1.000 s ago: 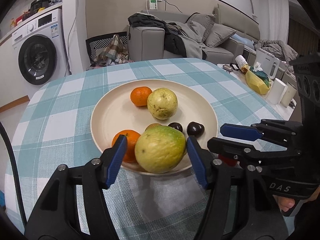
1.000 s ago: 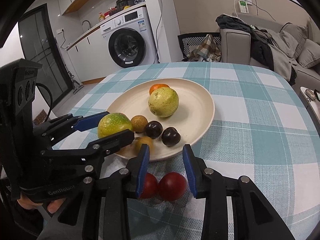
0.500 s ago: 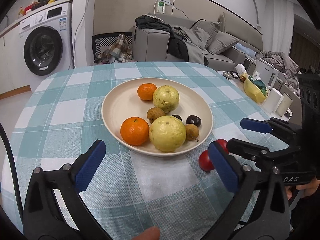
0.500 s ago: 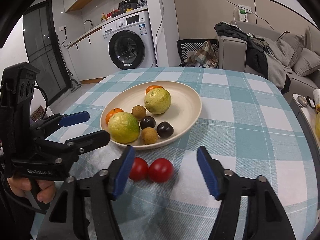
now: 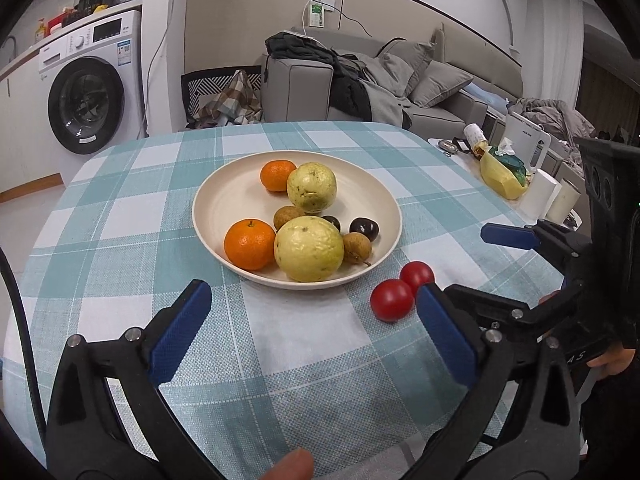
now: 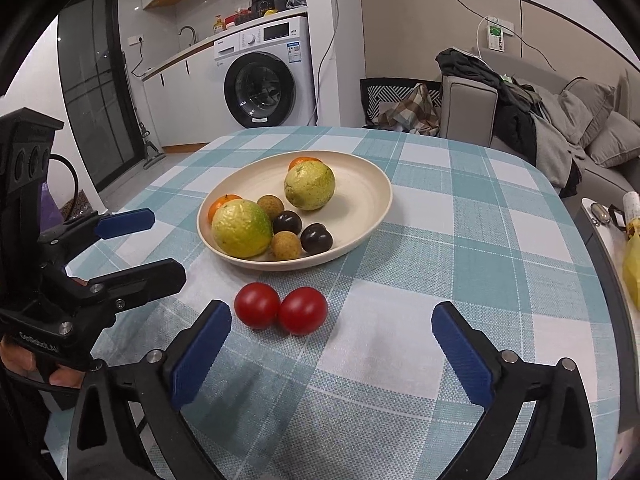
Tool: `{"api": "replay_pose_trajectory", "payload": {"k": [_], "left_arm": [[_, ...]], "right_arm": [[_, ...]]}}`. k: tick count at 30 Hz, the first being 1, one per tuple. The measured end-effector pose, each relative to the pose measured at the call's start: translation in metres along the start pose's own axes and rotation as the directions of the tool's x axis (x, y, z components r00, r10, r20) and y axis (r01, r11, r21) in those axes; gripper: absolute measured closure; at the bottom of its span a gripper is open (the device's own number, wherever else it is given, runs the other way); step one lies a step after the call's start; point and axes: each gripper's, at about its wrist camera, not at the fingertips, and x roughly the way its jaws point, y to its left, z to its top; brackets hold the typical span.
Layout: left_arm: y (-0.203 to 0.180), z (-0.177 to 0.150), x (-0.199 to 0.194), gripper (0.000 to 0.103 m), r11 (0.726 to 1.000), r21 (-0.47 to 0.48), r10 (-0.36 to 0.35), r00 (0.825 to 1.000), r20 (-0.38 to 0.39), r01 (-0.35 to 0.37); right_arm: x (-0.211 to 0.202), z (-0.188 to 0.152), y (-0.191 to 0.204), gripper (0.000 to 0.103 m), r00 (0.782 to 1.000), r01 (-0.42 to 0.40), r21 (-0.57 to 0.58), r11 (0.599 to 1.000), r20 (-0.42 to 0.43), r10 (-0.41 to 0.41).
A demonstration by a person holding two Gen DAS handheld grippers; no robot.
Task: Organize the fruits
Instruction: 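Release the pomelo on the plate with the left tool while the right tool releases the kiwi, then withdraw both open tools from the plate toward the red tomatoes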
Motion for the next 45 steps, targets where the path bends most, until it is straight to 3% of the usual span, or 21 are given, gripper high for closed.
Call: {"api": "replay_pose_trajectory", "payload": {"k": [19,28,31,45], "left_arm": [[0.006,-0.003,0.003,0.001,0.999,0.011,0.042,0.999,0.01,-0.042],[0.012,-0.002,0.006,0.001,0.999,-0.019,0.041,0.999,0.005,-0.041],[0.014,-0.002,0.007,0.001,0.999,-0.031,0.04,0.999,0.0,-0.04],[0.016,-0.002,0.013,0.001,0.998,-0.041,0.041,0.999,-0.021,-0.042]], "right_arm": [[0.007,-0.001,-0.005,0.0,0.999,0.012,0.025,1.0,-0.034,-0.011],[0.022,-0.002,-0.018,0.0,0.99,0.079,0.063,0.995,-0.124,-0.071],[0.026,-0.004,-0.021,0.0,0.987,0.063,0.073,0.995,-0.149,-0.052],[0.043,-0.001,-0.009,0.006,0.977,0.056,-0.029,0.998,-0.207,-0.061]]}}
